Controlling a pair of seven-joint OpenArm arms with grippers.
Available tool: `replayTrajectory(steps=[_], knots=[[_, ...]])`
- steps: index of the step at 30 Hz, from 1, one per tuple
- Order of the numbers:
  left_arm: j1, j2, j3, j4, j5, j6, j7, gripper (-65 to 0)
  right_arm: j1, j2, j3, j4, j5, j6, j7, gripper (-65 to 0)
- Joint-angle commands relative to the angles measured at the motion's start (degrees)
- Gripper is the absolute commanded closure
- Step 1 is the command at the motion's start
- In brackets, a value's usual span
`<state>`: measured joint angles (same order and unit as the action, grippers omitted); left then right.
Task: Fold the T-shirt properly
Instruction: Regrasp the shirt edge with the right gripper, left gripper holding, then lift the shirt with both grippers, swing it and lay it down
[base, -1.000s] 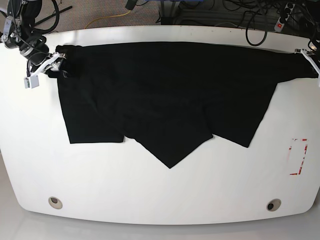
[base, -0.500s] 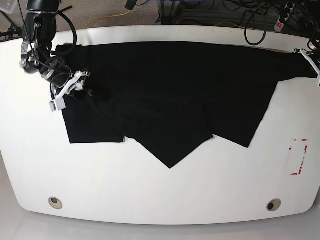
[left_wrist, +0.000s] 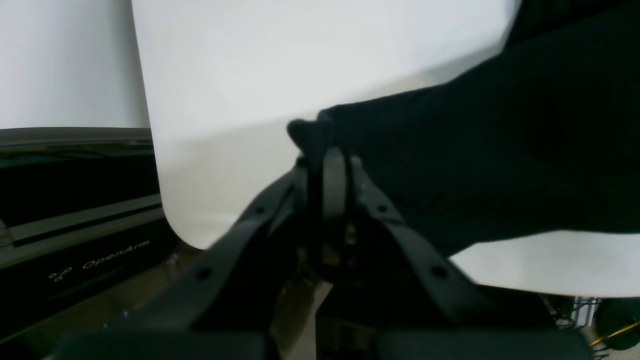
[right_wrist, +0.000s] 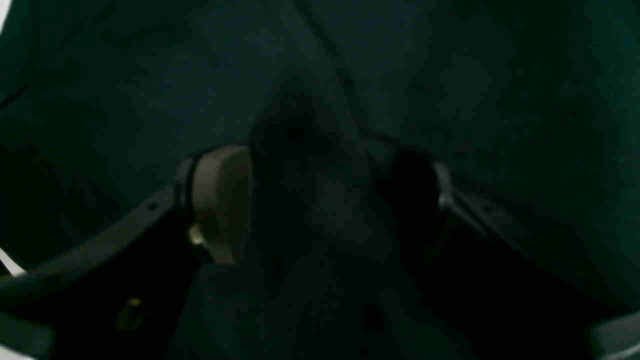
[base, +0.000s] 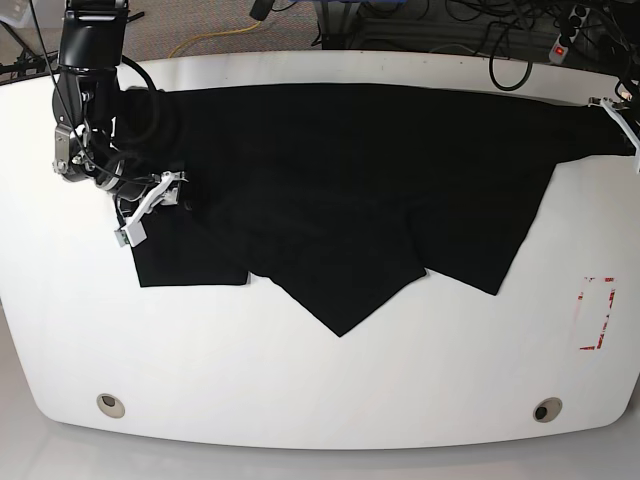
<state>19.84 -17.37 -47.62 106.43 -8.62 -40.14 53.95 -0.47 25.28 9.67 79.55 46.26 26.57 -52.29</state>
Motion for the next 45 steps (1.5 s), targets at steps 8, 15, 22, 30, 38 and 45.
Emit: replayTrajectory(steps=[8, 15, 22, 30, 38, 45], knots=[[-0.19, -1.14, 2.03, 0.86, -0.04, 0.14, -0.9, 0.0, 0.95, -2.29, -0.31, 0.58, 0.64, 0.64, 1.08, -40.1], [-0.71, -1.32, 2.12, 0.86, -0.04, 0.14, -0.9, 0.0, 1.04, -2.64, -0.22, 0.58, 0.73, 0.64, 1.08, -5.2], [-2.47, -1.4, 2.12, 0.86, 0.05, 0.14, -0.9, 0.0, -3.09, -2.29, 1.98, 11.92, 1.17, 0.29, 0.64, 0.0], [-3.62, -2.28, 3.26, 1.3, 0.05, 0.14, -0.81, 0.0, -7.22, -2.64, 6.99, 18.96, 0.55, 0.29, -3.66, 0.0], [-10.12, -2.63, 9.51, 3.68, 0.84, 0.14, -0.28, 0.0, 1.31, -0.71, 3.91, 9.2, -0.5, 0.29, -3.75, 0.0], [-23.04, -2.2, 12.85, 4.82, 6.64, 0.14, 8.6, 0.0, 11.06, -0.62, 2.06, 3.66, -3.23, 0.29, -3.75, 0.0]])
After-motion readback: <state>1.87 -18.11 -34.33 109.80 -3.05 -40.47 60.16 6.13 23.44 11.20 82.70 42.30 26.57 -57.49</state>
